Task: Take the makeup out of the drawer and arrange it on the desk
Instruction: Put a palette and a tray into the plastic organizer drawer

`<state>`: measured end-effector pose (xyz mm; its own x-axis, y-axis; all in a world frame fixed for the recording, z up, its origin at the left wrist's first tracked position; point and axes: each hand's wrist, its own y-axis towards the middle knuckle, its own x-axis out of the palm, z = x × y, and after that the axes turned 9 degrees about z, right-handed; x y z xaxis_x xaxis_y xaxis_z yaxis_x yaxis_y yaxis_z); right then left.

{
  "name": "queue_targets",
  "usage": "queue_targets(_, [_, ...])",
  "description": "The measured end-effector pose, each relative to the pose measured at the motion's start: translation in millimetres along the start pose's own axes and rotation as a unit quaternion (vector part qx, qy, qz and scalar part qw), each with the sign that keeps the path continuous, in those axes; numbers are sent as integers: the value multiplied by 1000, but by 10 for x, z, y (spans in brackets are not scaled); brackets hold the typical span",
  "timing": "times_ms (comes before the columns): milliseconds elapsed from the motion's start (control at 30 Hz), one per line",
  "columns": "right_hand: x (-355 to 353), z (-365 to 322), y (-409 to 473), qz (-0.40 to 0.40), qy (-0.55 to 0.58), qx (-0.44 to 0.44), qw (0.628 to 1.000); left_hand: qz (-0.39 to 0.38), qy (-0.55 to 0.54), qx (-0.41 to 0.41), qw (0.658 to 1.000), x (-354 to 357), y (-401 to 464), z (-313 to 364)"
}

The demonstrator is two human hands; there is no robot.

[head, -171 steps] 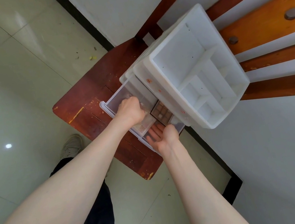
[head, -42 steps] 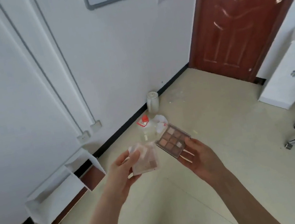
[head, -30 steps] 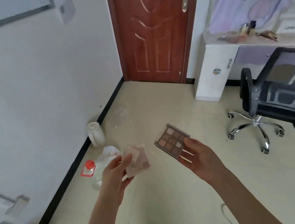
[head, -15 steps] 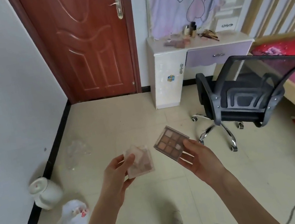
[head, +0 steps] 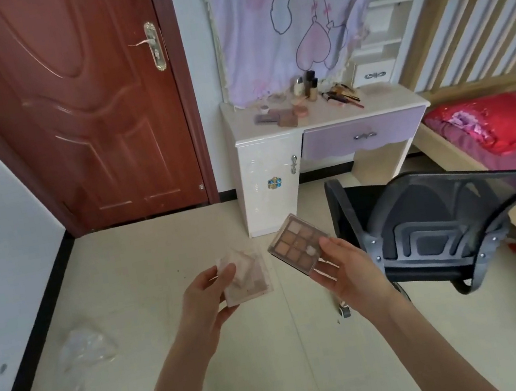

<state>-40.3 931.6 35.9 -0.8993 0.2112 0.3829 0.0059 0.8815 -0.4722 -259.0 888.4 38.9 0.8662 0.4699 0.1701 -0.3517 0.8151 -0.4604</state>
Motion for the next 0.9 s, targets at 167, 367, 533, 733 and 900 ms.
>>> queue_targets(167, [203,-320,934,19,-4,6,1000,-14,17,-5,1000,438,913,288])
queue_targets(367, [600,-723,2204,32,4,1,999,-23,24,-11,999,973,2239,737])
queue_targets(533, [989,-1111,3116,58,21,4,998,-20,28,-18,999,1391,3240,1218])
queue_targets(733, [1158,-1510,4055,99,45,25,994,-24,36,-40,998,1913,4153,1497])
queue_targets(900, [1163,-1779,4862,107,47,50,992,-1,32,-61,998,2350,4845,1557])
